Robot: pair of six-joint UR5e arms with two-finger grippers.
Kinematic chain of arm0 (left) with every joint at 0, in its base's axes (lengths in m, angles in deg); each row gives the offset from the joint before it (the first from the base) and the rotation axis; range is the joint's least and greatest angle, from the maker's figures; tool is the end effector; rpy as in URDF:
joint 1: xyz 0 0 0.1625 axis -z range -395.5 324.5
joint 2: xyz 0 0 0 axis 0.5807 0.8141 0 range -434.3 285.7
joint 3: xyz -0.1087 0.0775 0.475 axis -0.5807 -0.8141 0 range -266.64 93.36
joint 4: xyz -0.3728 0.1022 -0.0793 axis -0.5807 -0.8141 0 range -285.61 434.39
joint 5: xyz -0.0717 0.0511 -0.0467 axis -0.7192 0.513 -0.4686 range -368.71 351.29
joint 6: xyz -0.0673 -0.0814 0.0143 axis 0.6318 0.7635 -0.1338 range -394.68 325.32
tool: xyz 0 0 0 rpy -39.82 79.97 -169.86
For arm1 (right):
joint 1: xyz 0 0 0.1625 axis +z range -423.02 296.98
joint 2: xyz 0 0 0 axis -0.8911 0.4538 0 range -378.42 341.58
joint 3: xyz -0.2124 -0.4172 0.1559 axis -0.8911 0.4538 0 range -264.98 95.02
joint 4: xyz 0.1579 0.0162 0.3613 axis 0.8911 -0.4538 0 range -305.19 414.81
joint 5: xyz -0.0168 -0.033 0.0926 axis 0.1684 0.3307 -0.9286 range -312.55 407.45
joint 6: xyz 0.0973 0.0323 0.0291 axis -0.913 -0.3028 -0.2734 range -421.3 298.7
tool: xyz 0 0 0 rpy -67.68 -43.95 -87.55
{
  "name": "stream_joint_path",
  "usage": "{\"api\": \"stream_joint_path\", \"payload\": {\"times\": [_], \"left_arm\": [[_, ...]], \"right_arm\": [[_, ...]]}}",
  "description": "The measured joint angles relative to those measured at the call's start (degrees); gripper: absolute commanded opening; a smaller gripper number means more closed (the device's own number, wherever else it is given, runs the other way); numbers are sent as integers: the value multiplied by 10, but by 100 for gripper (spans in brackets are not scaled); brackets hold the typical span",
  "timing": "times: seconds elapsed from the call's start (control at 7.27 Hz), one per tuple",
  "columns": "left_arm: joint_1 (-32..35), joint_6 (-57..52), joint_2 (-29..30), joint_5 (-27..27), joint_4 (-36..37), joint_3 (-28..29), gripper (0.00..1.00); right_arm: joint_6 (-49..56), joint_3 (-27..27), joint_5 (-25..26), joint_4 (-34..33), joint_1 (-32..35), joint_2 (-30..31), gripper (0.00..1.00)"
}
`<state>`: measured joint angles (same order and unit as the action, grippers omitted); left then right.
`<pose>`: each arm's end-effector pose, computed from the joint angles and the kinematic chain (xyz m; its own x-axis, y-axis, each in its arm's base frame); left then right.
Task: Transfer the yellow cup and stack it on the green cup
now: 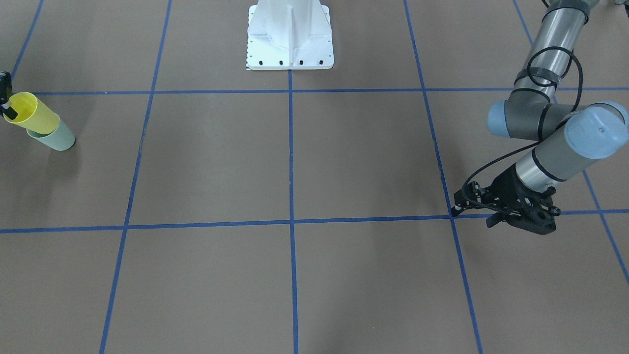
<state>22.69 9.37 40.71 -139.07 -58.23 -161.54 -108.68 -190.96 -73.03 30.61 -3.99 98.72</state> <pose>0.3140 -0.6284 0.5160 0.4936 0.2432 -0.8350 0.0314 0.9545 0.2966 -0.0719 -0.2739 0.6454 0.5753 -0.1754 0.7989 -0.1853 0.9234 0.3362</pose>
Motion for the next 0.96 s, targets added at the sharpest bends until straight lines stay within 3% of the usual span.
{"api": "stream_joint_path", "payload": {"times": [0.41, 0.55, 0.69, 0.96], "left_arm": [[-1, 4, -1, -1, 0, -6, 99], [-1, 6, -1, -1, 0, -8, 99], [-1, 6, -1, -1, 0, -10, 99], [-1, 7, -1, -2, 1, -11, 99]], "right_arm": [[1, 3, 4, 1, 0, 3, 0], [2, 5, 5, 1, -1, 2, 25], [2, 9, 4, 1, -1, 0, 99], [1, 16, 3, 1, -2, -5, 100]]}}
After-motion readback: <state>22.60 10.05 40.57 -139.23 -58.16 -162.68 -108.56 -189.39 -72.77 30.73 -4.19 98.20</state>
